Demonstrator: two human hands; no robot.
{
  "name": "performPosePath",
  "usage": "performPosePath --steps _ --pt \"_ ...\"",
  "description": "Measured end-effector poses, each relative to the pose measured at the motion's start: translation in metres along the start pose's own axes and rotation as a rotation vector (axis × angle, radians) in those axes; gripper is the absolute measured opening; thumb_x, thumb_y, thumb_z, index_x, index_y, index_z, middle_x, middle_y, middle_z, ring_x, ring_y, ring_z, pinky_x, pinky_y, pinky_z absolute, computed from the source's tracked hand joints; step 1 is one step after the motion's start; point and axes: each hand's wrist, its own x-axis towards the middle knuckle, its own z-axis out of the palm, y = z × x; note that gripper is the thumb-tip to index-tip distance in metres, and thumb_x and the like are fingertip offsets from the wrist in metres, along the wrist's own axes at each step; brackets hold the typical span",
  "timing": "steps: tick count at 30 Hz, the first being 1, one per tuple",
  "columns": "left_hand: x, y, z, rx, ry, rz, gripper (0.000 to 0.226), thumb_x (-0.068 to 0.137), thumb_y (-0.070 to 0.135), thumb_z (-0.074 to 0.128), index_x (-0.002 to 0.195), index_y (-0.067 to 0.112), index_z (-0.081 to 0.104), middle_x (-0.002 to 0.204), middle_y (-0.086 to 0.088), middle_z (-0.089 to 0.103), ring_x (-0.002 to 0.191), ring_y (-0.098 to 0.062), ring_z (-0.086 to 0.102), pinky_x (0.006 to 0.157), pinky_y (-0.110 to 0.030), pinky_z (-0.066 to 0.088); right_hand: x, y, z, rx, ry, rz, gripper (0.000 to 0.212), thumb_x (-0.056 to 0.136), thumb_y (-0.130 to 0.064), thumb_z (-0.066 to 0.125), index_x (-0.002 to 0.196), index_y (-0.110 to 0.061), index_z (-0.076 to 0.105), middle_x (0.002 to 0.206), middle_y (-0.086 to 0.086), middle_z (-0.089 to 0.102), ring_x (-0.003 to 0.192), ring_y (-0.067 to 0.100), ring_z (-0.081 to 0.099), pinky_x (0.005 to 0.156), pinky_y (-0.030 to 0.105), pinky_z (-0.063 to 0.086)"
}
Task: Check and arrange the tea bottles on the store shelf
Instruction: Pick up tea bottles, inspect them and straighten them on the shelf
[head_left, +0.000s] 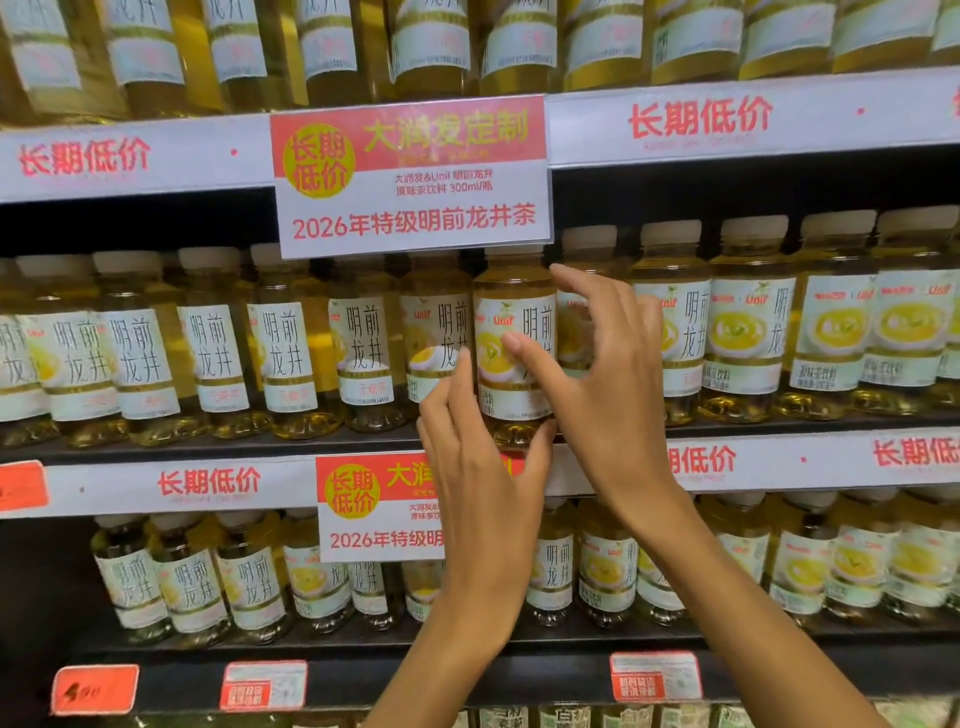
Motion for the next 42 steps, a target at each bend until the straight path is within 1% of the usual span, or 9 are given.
performPosePath --steps 8,12,19,22,26,31,35,39,42 --pt "0.012 0.002 0.009 0.354 0.054 0.078 0.074 0.070 0.025 0.082 0.133 0.004 0.050 0.118 -0.014 0.059 0.106 -0.031 0.053 0.086 -0.039 0.046 0.010 0.013 0.011 -0.316 0.091 -0.114 0.054 0.085 -0.044 0.066 0.126 -0.010 0.058 0.109 0.012 0.055 0.099 0.028 0.048 0.079 0.037 0.045" --pt "0.015 0.002 0.012 0.391 0.068 0.064 0.071 0.068 0.028 0.083 0.128 0.004 0.053 0.114 -0.015 0.059 0.103 -0.031 0.053 0.084 -0.040 0.046 0.016 0.017 0.012 -0.402 0.105 -0.181 0.053 0.084 -0.046 0.065 0.122 -0.008 0.060 0.100 0.015 0.053 0.091 0.030 0.047 0.072 0.038 0.044" --pt "0.013 0.006 0.012 0.242 0.073 0.063 0.066 0.080 0.030 0.072 0.135 0.005 0.046 0.119 -0.013 0.055 0.107 -0.026 0.047 0.094 -0.029 0.037 0.032 0.032 -0.008 -0.446 0.319 -0.133 0.048 0.090 -0.048 0.056 0.118 -0.008 0.059 0.114 0.016 0.054 0.106 0.027 0.040 0.086 0.035 0.039" --pt "0.004 0.012 0.012 0.114 0.076 0.125 0.060 0.084 0.029 0.061 0.137 0.008 0.041 0.124 -0.009 0.052 0.113 -0.020 0.043 0.098 -0.026 0.034 0.036 0.039 -0.010 -0.609 0.248 -0.117 0.056 0.093 -0.056 0.046 0.110 -0.004 0.058 0.126 0.020 0.049 0.119 0.029 0.031 0.096 0.044 0.036" --pt "0.001 0.016 0.017 0.064 0.023 0.126 0.059 0.084 0.021 0.065 0.136 0.008 0.042 0.126 -0.008 0.051 0.117 -0.017 0.039 0.098 -0.030 0.039 0.037 0.042 -0.009 -0.714 0.152 -0.149 0.067 0.091 -0.063 0.035 0.098 -0.001 0.060 0.135 0.022 0.045 0.128 0.031 0.022 0.102 0.043 0.023" --pt "-0.001 0.012 0.018 0.047 -0.038 0.102 0.060 0.086 0.017 0.067 0.139 0.010 0.040 0.132 -0.007 0.048 0.123 -0.016 0.038 0.104 -0.027 0.034 0.039 0.039 -0.018 -0.576 0.210 -0.201 0.064 0.085 -0.062 0.053 0.101 -0.001 0.064 0.134 0.022 0.047 0.125 0.026 0.022 0.099 0.044 0.031" --pt "-0.004 0.013 0.018 -0.001 -0.084 0.102 0.067 0.085 0.023 0.069 0.142 0.010 0.036 0.136 -0.005 0.047 0.125 -0.014 0.038 0.105 -0.024 0.030 0.024 0.032 -0.024 -0.301 0.229 -0.229 0.063 0.079 -0.057 0.065 0.108 -0.001 0.059 0.119 0.018 0.053 0.112 0.025 0.042 0.093 0.025 0.036" --pt "-0.008 0.017 0.018 -0.084 -0.161 0.088 0.078 0.084 0.031 0.071 0.147 0.016 0.026 0.145 0.003 0.038 0.133 -0.005 0.030 0.111 -0.027 0.031 0.008 0.024 -0.032 0.140 0.098 -0.144 0.064 0.075 -0.041 0.074 0.114 0.002 0.047 0.105 -0.016 0.047 0.097 -0.005 0.051 0.079 0.006 0.045" --pt "-0.011 0.021 0.014 -0.178 -0.215 0.067 0.080 0.084 0.035 0.070 0.146 0.029 0.020 0.144 0.017 0.029 0.135 0.003 0.025 0.110 -0.017 0.026 0.002 0.018 -0.042 0.276 0.117 -0.059 0.062 0.073 -0.040 0.075 0.114 -0.003 0.046 0.104 -0.016 0.051 0.097 -0.006 0.057 0.077 0.011 0.049"
